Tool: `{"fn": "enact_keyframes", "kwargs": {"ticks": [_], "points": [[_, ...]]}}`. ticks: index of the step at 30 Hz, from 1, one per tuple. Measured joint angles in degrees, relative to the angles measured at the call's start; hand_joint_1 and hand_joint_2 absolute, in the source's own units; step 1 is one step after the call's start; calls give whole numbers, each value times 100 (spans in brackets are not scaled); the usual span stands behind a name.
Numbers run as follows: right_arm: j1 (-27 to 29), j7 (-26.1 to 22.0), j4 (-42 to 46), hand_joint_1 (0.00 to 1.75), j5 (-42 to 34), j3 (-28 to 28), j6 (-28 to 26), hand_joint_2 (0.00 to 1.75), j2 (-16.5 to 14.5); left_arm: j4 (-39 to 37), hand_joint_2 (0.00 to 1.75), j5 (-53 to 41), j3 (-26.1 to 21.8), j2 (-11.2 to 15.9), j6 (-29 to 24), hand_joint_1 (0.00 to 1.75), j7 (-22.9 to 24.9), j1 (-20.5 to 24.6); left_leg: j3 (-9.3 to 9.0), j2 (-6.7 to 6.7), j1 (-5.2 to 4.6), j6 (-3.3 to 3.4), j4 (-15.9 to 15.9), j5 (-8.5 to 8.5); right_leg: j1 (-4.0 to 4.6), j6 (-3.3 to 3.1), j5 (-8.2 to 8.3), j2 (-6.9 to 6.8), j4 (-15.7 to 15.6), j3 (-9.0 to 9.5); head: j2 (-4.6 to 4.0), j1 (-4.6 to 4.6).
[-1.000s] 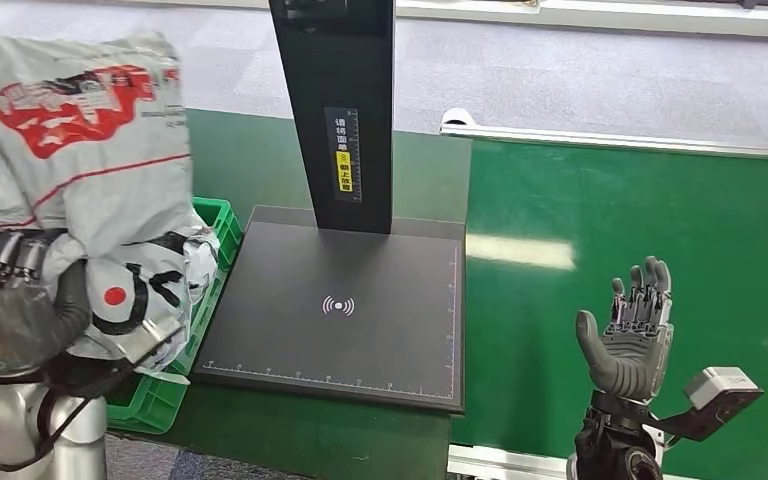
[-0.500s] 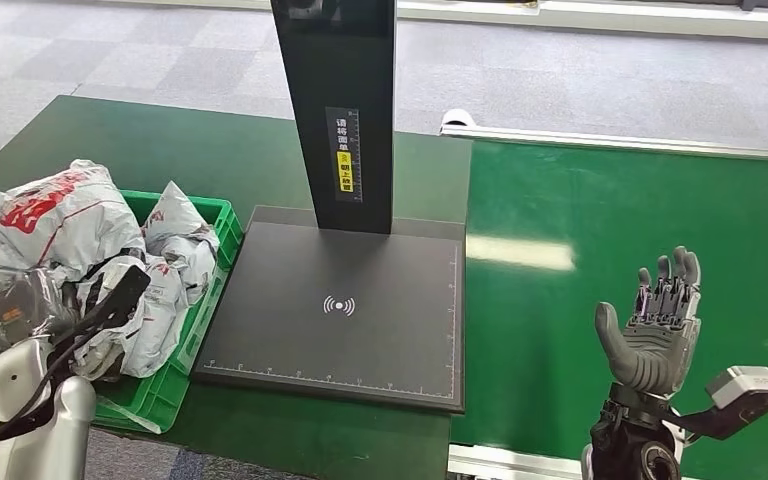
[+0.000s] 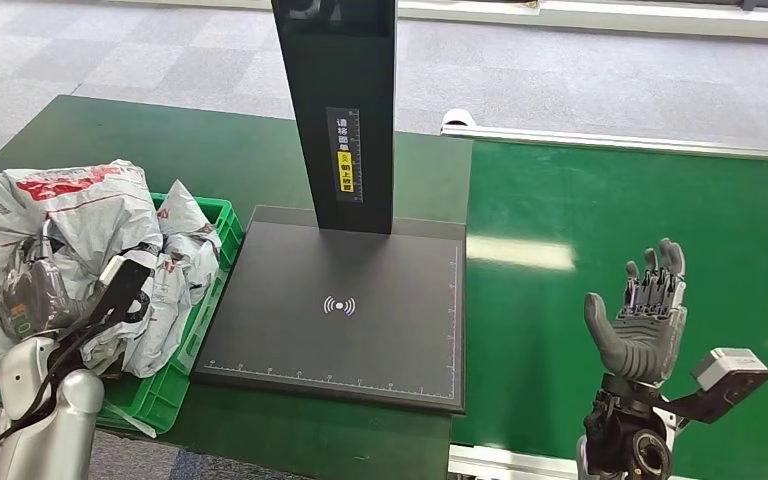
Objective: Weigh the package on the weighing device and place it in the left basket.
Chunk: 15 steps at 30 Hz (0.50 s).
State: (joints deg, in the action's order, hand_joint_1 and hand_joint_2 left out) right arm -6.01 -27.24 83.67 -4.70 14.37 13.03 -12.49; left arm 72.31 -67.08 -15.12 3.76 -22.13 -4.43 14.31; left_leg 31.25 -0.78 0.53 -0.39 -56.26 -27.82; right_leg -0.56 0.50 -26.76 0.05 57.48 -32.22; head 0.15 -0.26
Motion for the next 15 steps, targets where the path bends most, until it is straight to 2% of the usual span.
{"fn": "enact_keyframes", "kwargs": {"ticks": [6, 9, 12, 15], "points": [[-10, 2, -42, 0, 0, -13, -1, 175, -1, 2, 175, 89, 6, -1, -81, 0, -66, -6, 1, 0, 0, 0, 0, 0, 0, 0, 0, 0, 0, -1, 0, 0], [-16, 11, -57, 0, -2, -39, -26, 175, 1, 55, 175, 377, 5, -13, -591, 0, -401, -58, 2, 3, 1, 0, 0, 0, 1, 0, 0, 1, 0, -1, -1, 1], [-28, 34, -80, 0, -9, -106, -80, 175, 2, 312, 175, 603, -89, -103, -1435, 0, -1006, -158, 4, 7, 1, 0, 0, 0, 2, 0, 0, 2, 1, -3, 0, 1], [-32, 53, -97, 0, -13, -210, -155, 175, 3, 771, 175, 1028, -502, -447, -1772, 0, -2151, -247, 7, 7, 1, 0, 0, -1, 1, 0, 0, 2, 0, -7, 0, 1]]}}
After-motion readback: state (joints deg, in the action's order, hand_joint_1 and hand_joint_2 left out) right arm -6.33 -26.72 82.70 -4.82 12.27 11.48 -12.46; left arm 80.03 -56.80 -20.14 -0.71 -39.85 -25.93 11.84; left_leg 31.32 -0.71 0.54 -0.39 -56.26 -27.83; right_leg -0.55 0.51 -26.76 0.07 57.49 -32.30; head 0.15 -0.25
